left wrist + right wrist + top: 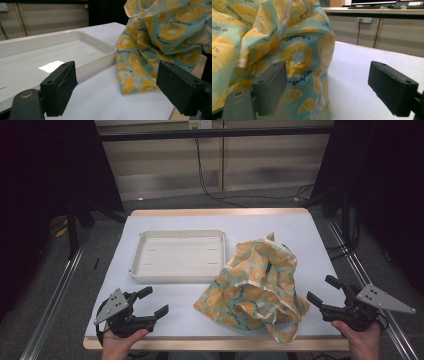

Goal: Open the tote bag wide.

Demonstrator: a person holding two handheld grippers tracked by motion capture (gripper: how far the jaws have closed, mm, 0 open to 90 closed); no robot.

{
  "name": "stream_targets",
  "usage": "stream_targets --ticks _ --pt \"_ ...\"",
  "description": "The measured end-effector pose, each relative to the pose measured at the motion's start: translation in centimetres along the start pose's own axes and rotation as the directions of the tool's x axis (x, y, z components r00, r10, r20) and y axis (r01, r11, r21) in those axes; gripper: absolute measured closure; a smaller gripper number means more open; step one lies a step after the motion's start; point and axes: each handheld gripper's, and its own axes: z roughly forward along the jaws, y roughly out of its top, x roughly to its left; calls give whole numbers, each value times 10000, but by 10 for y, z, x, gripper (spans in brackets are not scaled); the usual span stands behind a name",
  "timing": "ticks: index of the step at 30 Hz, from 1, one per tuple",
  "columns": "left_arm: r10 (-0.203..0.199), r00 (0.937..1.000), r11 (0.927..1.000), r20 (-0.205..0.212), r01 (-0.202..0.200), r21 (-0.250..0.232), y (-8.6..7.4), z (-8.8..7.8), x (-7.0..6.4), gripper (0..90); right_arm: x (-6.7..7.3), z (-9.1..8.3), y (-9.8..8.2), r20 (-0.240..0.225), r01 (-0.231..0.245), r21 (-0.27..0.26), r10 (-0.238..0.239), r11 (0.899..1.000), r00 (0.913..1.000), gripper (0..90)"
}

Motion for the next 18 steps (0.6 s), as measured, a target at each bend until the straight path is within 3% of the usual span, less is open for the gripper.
stream_targets --ticks 3,9,11,13,18 --pt "-4 10000 9999 -41 4 118 1 2 -1 169 1 0 1 -51 7 45 -7 10000 10000 155" --pt "201 9980 9992 600 -222 345 1 11 -8 236 0 1 5 -406 -213 44 215 9998 9989 236" --pt "367 9975 9981 610 -396 475 1 12 -12 258 0 0 7 -460 -298 53 300 9995 9985 246" --pt "383 9958 9979 828 -424 483 2 12 -14 270 1 1 9 -569 -99 104 105 9999 9983 270" --pt "356 9958 9980 846 -398 482 7 14 -16 332 5 3 12 -1074 -167 203 187 9997 9940 326"
